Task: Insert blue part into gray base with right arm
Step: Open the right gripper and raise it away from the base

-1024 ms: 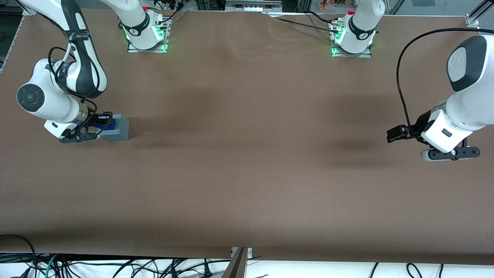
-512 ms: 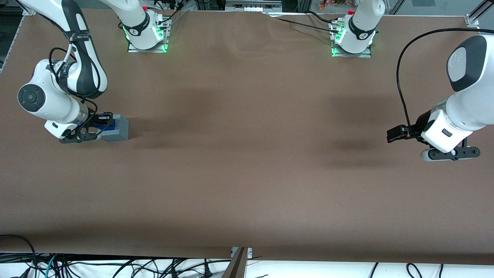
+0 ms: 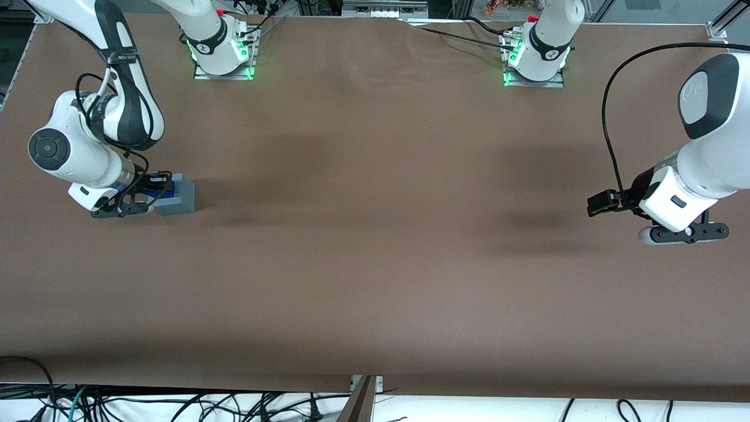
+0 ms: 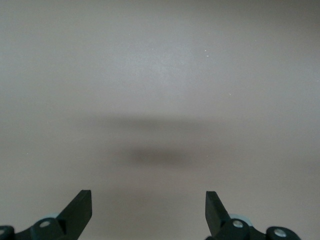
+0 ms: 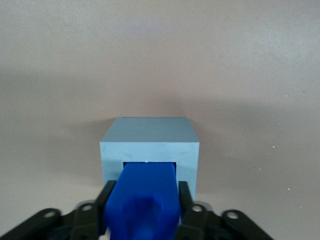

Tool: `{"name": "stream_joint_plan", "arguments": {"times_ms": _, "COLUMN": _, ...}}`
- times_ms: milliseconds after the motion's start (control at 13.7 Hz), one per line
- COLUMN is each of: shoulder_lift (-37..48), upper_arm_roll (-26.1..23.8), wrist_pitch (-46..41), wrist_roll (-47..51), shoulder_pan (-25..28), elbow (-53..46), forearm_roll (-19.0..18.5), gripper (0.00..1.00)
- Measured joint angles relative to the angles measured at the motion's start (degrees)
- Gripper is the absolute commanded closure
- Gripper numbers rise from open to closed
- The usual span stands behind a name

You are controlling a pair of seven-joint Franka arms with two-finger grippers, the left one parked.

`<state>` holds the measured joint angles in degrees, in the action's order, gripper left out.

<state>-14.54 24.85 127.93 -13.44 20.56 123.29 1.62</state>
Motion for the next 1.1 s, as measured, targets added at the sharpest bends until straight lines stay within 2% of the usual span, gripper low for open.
{"name": "stream_joint_plan", "arguments": {"times_ms": 293, "shoulder_lift": 0.4, "upper_arm_roll": 0.0, "wrist_pitch": -0.5, "wrist_roll": 0.0, "shoulder_pan": 0.0, "elbow": -0.1, "forearm_roll": 0.0, "gripper": 0.0}}
{"name": "stream_joint_plan", "arguments": {"times_ms": 439, "shoulder_lift": 1.8, "upper_arm_roll": 0.0, "wrist_pitch": -3.6, "wrist_roll": 0.0, "shoulder_pan": 0.1, "elbow": -1.0, "forearm_roll": 0.0, "gripper": 0.0}}
{"name": "stream_joint_plan", "arguments": {"times_ms": 732, "shoulder_lift": 7.8, "upper_arm_roll": 0.0, "wrist_pitch": -15.5, "wrist_roll": 0.0, "shoulder_pan": 0.1, "elbow": -6.5, "forearm_roll": 0.0, "gripper": 0.0}}
{"name": "stream_joint_plan", "arguments": {"times_ms": 1098, "shoulder_lift": 12.8, "upper_arm_roll": -0.1, "wrist_pitch": -35.1, "wrist_roll": 0.0, "shoulder_pan": 0.5, "elbow": -22.9, "forearm_roll": 0.0, "gripper": 0.0}}
